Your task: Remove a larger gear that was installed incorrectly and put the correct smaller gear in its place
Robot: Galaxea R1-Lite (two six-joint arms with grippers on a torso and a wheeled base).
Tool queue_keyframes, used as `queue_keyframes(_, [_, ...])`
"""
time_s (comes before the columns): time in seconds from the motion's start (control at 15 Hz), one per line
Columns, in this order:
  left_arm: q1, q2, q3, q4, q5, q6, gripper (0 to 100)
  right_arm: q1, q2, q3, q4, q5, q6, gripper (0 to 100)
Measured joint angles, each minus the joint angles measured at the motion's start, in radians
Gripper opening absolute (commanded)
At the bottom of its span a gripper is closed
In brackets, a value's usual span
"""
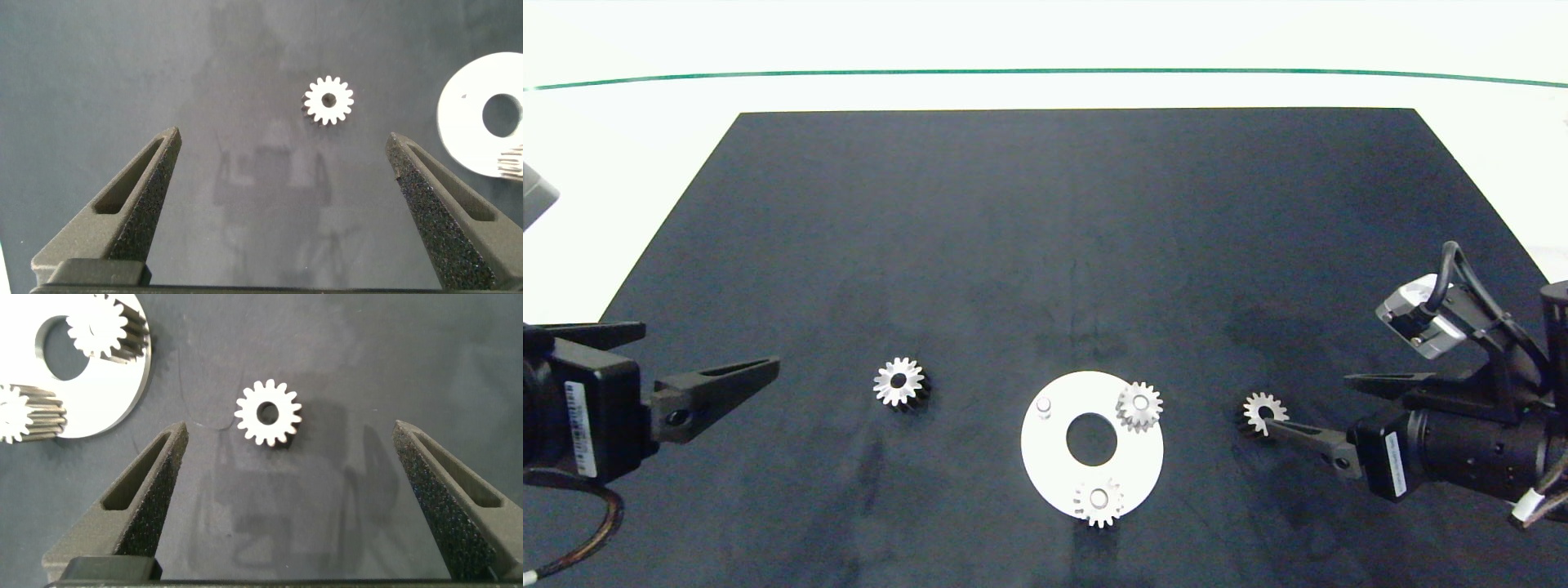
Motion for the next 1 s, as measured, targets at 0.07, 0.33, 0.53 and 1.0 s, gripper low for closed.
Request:
queue_keyframes(0.07, [0.0, -0.013, 0.001, 0.0, 0.0, 0.001, 100, 0.007, 0.017, 0.0, -0.008, -0.008, 0.0, 100])
queue_keyframes(0.33, [0.0, -0.056, 0.004, 0.0, 0.0, 0.003, 100, 0.015, 0.098, 0.002, -0.07, -0.031, -0.005, 100])
queue_keyframes(0.53, [-0.001, -0.071, 0.003, -0.001, 0.0, 0.004, 100, 0.043, 0.147, 0.002, -0.094, -0.06, -0.007, 100])
queue_keyframes(1.0, [-0.001, -0.085, -0.006, -0.002, 0.0, 0.003, 100, 0.079, 0.209, 0.001, -0.13, -0.107, -0.035, 100])
